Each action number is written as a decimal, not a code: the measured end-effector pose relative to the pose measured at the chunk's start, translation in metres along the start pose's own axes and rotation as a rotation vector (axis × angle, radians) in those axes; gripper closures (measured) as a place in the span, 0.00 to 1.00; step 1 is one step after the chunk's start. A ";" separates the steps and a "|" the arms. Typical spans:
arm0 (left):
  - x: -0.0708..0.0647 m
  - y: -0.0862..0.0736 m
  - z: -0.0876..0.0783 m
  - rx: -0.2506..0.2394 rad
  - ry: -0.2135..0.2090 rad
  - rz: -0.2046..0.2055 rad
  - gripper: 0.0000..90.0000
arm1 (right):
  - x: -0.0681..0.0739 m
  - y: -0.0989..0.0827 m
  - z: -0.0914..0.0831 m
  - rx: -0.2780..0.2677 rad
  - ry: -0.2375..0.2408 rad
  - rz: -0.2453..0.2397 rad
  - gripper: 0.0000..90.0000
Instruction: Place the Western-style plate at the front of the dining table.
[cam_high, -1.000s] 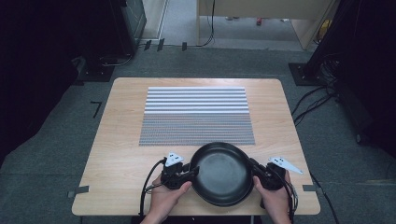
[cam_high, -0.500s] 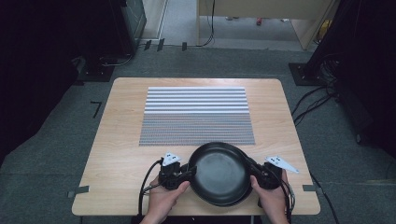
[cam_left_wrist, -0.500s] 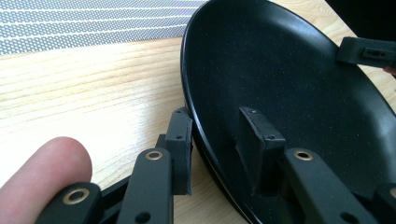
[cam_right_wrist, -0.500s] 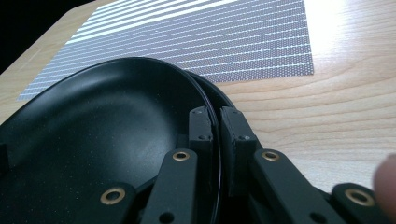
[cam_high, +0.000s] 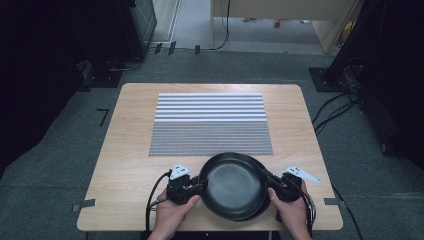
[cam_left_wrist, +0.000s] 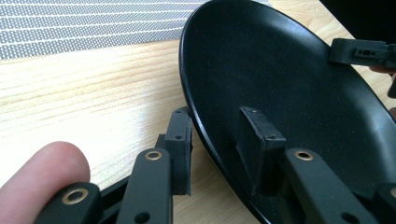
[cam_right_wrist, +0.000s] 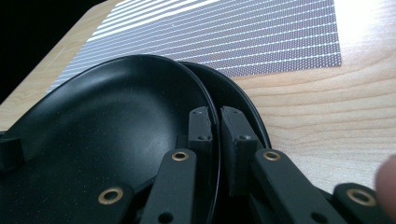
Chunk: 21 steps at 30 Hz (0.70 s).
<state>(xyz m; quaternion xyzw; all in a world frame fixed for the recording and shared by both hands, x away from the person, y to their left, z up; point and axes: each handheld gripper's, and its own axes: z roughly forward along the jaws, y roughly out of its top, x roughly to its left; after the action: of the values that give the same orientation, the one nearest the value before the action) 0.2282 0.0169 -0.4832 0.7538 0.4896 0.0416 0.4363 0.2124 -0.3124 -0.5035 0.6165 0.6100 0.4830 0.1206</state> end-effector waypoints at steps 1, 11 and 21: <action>0.001 0.000 0.000 -0.001 -0.003 -0.002 0.74 | -0.001 -0.001 0.000 0.004 0.007 0.006 0.91; 0.002 -0.002 0.000 -0.003 -0.020 -0.001 0.75 | -0.003 -0.007 -0.007 0.058 0.026 0.067 0.87; 0.006 -0.004 0.004 0.019 -0.084 -0.058 0.73 | -0.014 -0.010 -0.007 0.078 0.099 0.274 0.92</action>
<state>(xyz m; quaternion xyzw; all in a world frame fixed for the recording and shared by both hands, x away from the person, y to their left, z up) 0.2303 0.0199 -0.4904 0.7446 0.4927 -0.0077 0.4502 0.2036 -0.3254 -0.5135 0.6736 0.5437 0.5006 -0.0011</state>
